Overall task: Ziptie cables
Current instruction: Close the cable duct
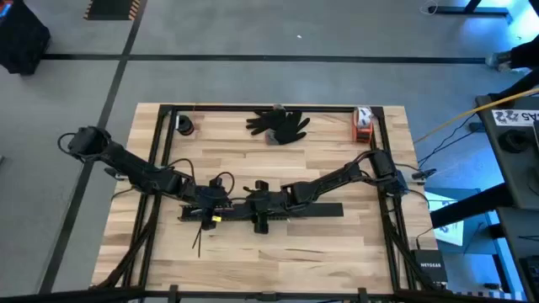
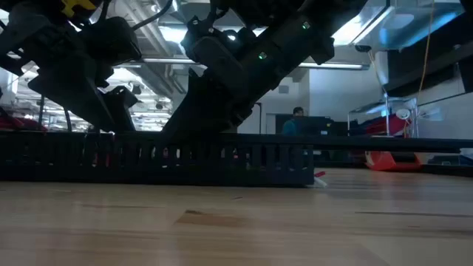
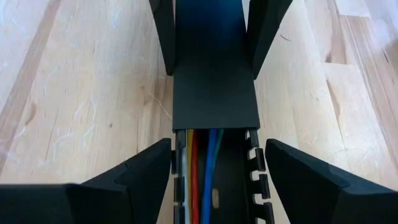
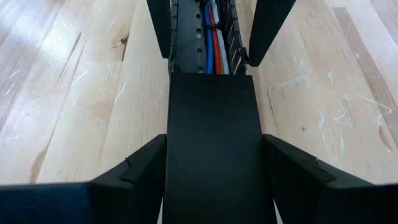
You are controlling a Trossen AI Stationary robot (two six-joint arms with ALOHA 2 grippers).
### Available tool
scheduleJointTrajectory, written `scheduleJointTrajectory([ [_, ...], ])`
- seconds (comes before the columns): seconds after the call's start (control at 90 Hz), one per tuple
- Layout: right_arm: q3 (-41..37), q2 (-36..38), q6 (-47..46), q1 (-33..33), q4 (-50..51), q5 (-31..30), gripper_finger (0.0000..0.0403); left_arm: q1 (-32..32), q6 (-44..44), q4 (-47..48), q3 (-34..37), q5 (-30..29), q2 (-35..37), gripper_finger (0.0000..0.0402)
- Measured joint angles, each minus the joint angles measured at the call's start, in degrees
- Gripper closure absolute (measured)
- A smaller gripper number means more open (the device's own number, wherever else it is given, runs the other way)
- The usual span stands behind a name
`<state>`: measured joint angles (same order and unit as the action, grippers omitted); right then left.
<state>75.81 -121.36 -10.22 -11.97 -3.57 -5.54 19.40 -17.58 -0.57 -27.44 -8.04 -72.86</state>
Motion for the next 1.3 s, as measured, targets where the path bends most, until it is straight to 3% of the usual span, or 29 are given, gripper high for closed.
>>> scheduleJointTrajectory([
  [0.222, 0.0, 0.0, 0.0, 0.0, 0.0, 0.0, 0.0177, 0.0, -1.5, -0.1, 0.0, 0.9, 0.0, 0.0137],
  [0.589, 0.0, 0.0, 0.0, 0.7, 0.0, -0.2, 0.0177, 0.0, -2.7, 2.3, 0.0, 2.1, 0.0, 0.0031],
  [1.044, -0.1, -0.1, 0.1, 0.8, -1.6, -1.4, 0.0178, 0.3, -9.3, 2.6, 0.1, 1.4, -4.6, 0.0027],
  [1.3, -0.1, -0.2, 0.1, 0.8, -1.9, -0.9, 0.0177, 3.6, -8.1, -8.8, 4.2, -4.0, -4.9, 0.0054],
])
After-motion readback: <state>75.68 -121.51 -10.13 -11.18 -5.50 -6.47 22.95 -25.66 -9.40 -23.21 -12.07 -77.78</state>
